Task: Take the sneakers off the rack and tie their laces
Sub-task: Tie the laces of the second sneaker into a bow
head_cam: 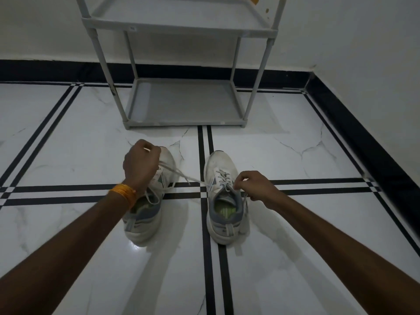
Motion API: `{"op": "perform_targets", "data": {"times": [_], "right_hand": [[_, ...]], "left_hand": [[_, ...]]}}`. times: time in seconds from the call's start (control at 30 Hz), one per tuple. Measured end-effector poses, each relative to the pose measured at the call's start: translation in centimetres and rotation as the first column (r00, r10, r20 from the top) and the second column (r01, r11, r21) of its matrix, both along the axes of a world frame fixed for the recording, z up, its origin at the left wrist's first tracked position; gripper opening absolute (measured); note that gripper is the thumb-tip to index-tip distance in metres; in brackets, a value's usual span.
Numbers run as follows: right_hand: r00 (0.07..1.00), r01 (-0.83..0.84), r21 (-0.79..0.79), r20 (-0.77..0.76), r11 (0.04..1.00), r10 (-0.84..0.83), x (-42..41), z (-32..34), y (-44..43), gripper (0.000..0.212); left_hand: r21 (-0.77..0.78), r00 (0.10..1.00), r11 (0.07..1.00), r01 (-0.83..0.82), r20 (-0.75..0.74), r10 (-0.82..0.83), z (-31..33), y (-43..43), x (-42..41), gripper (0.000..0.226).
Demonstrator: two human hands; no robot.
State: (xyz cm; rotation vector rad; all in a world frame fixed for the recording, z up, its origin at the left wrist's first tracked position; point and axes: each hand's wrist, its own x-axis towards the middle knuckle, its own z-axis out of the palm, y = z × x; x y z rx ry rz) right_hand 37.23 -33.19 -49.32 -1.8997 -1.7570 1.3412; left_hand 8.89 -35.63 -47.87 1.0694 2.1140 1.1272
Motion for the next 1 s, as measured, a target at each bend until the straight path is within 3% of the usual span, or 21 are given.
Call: {"op": "perform_targets", "data": {"times": [0.07, 0.13, 0.17, 0.23, 0.3, 0.47, 0.6, 0.8, 1.0], "right_hand": [[1.0, -0.022, 0.058, 0.001, 0.998, 0.022, -0.2, 0.0, 0.0, 0.007], [0.999, -0.037, 0.098, 0.009, 0.995, 0.036, -0.2, 0.1, 0.2, 0.005], [0.999, -0.045, 0.109, 0.022, 0.993, 0.043, -0.1, 0.2, 0.2, 0.005], [0.998, -0.059, 0.11, 0.044, 0.992, 0.055, 0.0, 0.3, 0.2, 0.007], [0.997, -0.067, 0.105, 0.052, 0.992, 0.062, 0.1, 0.4, 0.1, 0.01], [0.989, -0.066, 0.199, 0.141, 0.978, 0.038, 0.2, -0.3, -0.4, 0.02], [0.964, -0.082, 0.283, 0.266, 0.956, 0.003, -0.4, -0.8, -0.8, 0.037], [0.977, -0.016, 0.345, 0.203, 0.938, -0.058, -0.1, -1.7, -1.2, 0.04], [0.978, -0.011, 0.358, 0.197, 0.934, -0.064, -1.0, -1.3, -1.7, 0.046]], "left_hand": [[-0.046, 0.926, 0.998, 0.03, -0.376, -0.045, -0.4, -0.7, 0.6, 0.048], [0.068, 0.81, 0.965, 0.253, -0.56, -0.173, -0.7, -1.5, 2.9, 0.054], [0.065, 0.764, 0.911, 0.407, -0.571, -0.3, -1.0, -1.7, 4.3, 0.049], [-0.067, 0.655, 0.757, 0.65, -0.457, -0.602, -2.0, -1.6, 7.1, 0.033], [-0.232, 0.571, 0.642, 0.731, -0.308, -0.761, -3.0, -1.4, 9.4, 0.026], [-0.286, 0.616, 0.659, 0.696, -0.235, -0.752, -4.2, -0.6, 10.9, 0.018], [-0.253, 0.618, 0.684, 0.685, -0.296, -0.728, -4.4, -0.9, 11.3, 0.01], [-0.173, 0.72, 0.779, 0.603, -0.301, -0.625, -4.4, -1.2, 10.7, 0.01], [-0.232, 0.674, 0.771, 0.593, -0.38, -0.633, -3.7, -1.3, 10.9, 0.013]]}}
